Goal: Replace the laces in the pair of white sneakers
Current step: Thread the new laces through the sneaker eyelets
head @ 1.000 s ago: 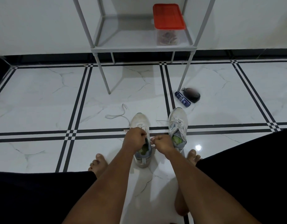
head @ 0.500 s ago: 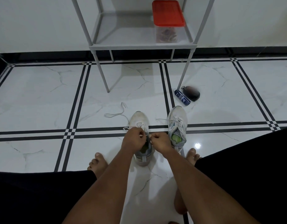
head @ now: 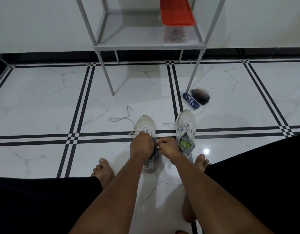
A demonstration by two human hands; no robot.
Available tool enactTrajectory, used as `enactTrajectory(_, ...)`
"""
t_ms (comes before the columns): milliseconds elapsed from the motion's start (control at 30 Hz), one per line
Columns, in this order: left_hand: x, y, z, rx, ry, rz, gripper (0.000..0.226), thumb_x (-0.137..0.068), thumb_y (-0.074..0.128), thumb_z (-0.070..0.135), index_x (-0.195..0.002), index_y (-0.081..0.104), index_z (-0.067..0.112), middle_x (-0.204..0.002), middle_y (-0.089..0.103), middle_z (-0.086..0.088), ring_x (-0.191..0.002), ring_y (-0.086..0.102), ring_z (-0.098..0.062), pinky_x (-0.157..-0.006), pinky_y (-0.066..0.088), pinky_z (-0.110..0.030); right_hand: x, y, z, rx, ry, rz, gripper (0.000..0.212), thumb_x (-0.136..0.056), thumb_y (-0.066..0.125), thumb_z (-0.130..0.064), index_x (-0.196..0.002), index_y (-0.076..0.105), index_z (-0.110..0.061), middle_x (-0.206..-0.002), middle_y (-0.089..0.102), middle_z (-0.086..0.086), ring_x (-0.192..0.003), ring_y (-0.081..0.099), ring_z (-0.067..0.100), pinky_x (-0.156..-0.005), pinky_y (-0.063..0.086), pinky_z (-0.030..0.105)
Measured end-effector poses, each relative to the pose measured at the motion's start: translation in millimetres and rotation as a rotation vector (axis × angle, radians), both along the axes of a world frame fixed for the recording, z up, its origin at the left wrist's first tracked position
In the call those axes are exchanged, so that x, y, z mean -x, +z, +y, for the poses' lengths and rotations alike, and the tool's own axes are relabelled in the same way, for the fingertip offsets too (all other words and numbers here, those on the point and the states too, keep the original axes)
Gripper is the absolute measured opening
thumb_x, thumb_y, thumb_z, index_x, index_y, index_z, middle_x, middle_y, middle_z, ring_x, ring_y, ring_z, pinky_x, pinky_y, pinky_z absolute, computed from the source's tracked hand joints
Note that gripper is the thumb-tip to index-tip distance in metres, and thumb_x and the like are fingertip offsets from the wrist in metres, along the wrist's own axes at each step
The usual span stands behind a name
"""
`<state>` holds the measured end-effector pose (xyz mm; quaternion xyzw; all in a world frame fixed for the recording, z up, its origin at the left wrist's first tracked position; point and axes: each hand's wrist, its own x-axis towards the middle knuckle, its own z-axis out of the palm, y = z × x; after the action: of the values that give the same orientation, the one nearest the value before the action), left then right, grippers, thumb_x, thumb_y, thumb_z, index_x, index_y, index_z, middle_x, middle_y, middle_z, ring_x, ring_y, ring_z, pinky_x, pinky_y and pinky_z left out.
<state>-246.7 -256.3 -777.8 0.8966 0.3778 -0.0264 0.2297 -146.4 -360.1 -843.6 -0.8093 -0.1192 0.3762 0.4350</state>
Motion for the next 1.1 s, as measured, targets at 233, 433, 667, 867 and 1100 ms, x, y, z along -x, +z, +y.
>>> enactTrajectory(233, -2, 2, -1, -0.116, -0.095, 0.065, 0.029, -0.100, 0.050, 0.033, -0.098, 0.069, 0.011, -0.106, 0.063, -0.009, -0.092, 0.067, -0.032, -0.075, 0.050, -0.040, 1, 27, -3, 0.068, 0.175, -0.209, 0.032, -0.097, 0.064, -0.035, -0.080, 0.079, -0.013, -0.075, 0.075, 0.007, -0.071, 0.070, 0.023, -0.067, 0.054, 0.034)
enactTrajectory(433, -4, 4, -4, -0.250, -0.151, 0.147, 0.026, -0.100, 0.045, 0.031, -0.100, 0.070, 0.021, -0.109, 0.063, -0.001, -0.107, 0.058, -0.025, -0.098, 0.036, -0.047, 2, 35, 0, 0.077, 0.148, -0.159, 0.040, -0.096, 0.064, -0.037, -0.075, 0.072, -0.004, -0.062, 0.066, 0.002, -0.059, 0.058, 0.020, -0.063, 0.047, 0.036)
enactTrajectory(667, 8, 0, -4, -0.211, 0.019, 0.046, 0.022, -0.097, 0.060, 0.038, -0.114, 0.066, 0.025, -0.119, 0.053, -0.005, -0.111, 0.052, -0.029, -0.089, 0.044, -0.043, 2, 44, 13, -0.023, -0.217, 0.307, 0.026, -0.097, 0.078, -0.031, -0.097, 0.082, -0.005, -0.087, 0.078, 0.006, -0.071, 0.064, 0.017, -0.050, 0.046, 0.019)
enactTrajectory(867, 29, -10, 1, 0.030, 0.257, 0.079, 0.055, -0.091, 0.062, 0.069, -0.105, 0.061, 0.016, -0.107, 0.064, -0.006, -0.096, 0.066, -0.029, -0.072, 0.048, -0.037, -2, 44, 19, 0.105, -0.019, 0.072, 0.043, -0.096, 0.075, -0.029, -0.064, 0.066, -0.002, -0.064, 0.056, 0.005, -0.065, 0.053, 0.021, -0.064, 0.043, 0.032)
enactTrajectory(1100, 42, -19, 0, 0.127, 0.217, -0.063, 0.040, -0.088, 0.074, 0.028, -0.120, 0.054, 0.015, -0.120, 0.059, -0.010, -0.103, 0.065, -0.039, -0.081, 0.054, -0.047, -18, 76, 25, 0.303, 0.272, -0.257, 0.031, -0.102, 0.063, -0.024, -0.079, 0.069, -0.005, -0.085, 0.072, 0.011, -0.086, 0.070, 0.031, -0.077, 0.053, 0.035)
